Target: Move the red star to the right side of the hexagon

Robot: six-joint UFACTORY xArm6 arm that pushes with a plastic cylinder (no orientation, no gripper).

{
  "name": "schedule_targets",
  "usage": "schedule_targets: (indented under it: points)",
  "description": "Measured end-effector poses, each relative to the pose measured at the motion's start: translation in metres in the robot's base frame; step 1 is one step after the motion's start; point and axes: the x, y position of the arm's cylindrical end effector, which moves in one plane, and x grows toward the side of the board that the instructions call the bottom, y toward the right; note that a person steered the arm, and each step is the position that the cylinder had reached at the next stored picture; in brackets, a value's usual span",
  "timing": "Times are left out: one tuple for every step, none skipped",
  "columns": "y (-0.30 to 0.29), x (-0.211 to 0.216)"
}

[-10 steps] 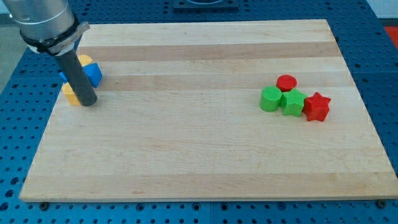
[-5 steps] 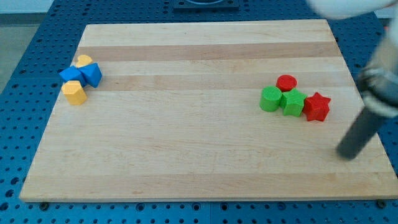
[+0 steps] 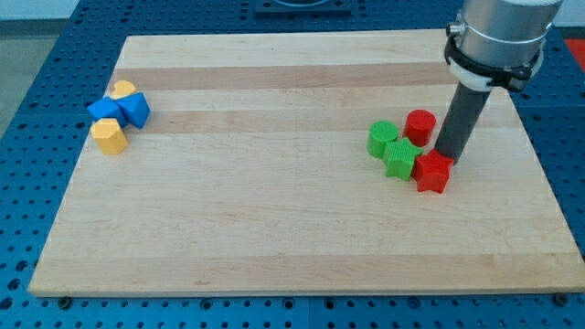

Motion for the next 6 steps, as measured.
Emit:
schedule_targets:
  points:
    - [0.002, 0.028]
    - [-0.017, 0.039]
    - [-0.043, 0.046]
    - [-0.043, 0.075]
    - [-0.061, 0.086]
    - [-0.092, 0.086]
